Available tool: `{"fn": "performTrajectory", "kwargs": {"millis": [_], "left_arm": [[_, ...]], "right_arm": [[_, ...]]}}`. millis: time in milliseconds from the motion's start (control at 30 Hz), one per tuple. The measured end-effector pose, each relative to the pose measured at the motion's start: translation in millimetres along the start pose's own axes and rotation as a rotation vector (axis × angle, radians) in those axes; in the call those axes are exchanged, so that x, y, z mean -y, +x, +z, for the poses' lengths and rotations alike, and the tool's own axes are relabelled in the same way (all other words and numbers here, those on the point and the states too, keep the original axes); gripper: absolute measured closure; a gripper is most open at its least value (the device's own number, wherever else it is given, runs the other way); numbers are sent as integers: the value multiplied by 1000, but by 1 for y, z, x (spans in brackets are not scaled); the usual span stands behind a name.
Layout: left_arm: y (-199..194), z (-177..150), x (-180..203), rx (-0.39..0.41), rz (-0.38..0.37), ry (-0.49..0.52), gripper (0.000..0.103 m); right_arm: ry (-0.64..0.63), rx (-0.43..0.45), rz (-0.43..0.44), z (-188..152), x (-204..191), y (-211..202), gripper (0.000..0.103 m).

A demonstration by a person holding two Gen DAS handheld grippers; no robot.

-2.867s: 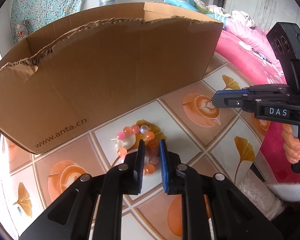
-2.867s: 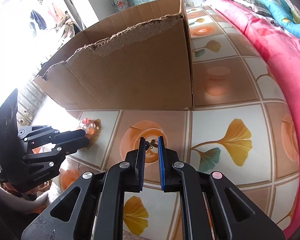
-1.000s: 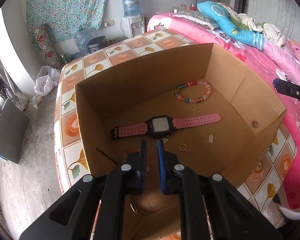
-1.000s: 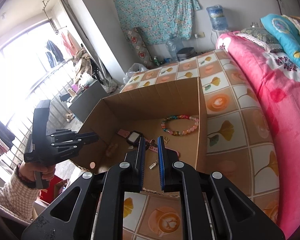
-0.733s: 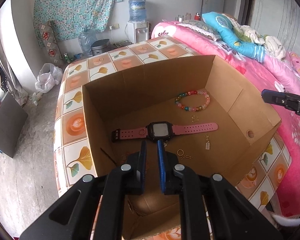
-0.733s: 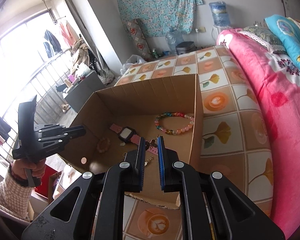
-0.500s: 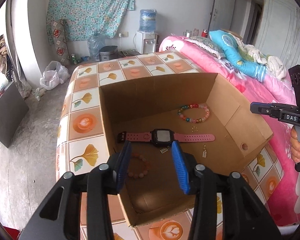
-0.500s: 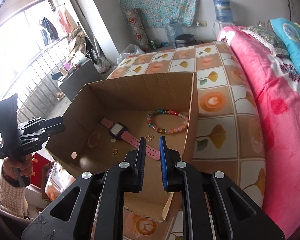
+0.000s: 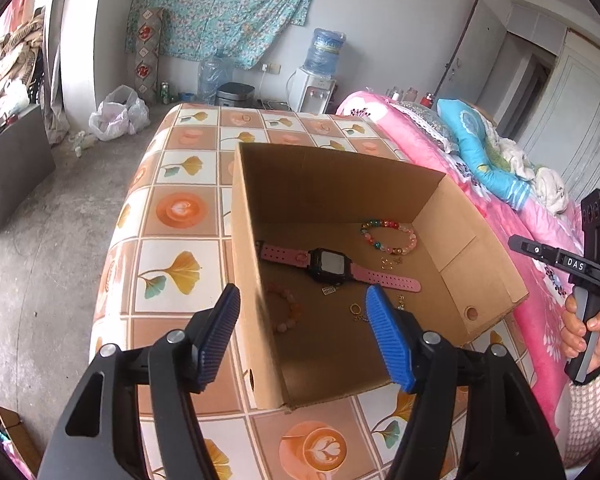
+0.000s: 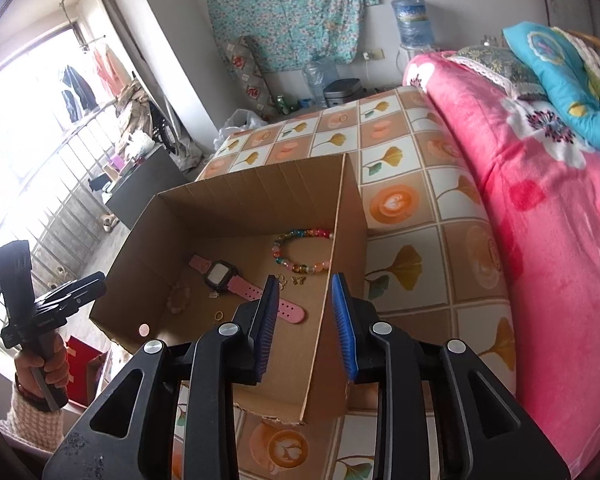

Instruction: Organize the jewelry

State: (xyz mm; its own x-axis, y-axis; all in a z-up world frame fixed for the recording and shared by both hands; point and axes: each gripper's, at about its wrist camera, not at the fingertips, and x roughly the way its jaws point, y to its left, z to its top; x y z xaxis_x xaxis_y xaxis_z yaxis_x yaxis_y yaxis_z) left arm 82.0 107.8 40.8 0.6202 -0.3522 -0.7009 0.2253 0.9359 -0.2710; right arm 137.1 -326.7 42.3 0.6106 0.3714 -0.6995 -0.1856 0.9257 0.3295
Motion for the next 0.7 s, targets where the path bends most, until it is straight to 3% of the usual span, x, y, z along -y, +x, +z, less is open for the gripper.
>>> {"fn": "performTrajectory", "kwargs": {"millis": [267, 700], "left_arm": [[14, -13, -6, -60, -83, -115, 32], [12, -25, 12, -74, 9, -70, 28]], "right_arm": [[172, -92, 60, -28, 15, 19, 69], [174, -109, -1, -37, 1, 14, 66]]}}
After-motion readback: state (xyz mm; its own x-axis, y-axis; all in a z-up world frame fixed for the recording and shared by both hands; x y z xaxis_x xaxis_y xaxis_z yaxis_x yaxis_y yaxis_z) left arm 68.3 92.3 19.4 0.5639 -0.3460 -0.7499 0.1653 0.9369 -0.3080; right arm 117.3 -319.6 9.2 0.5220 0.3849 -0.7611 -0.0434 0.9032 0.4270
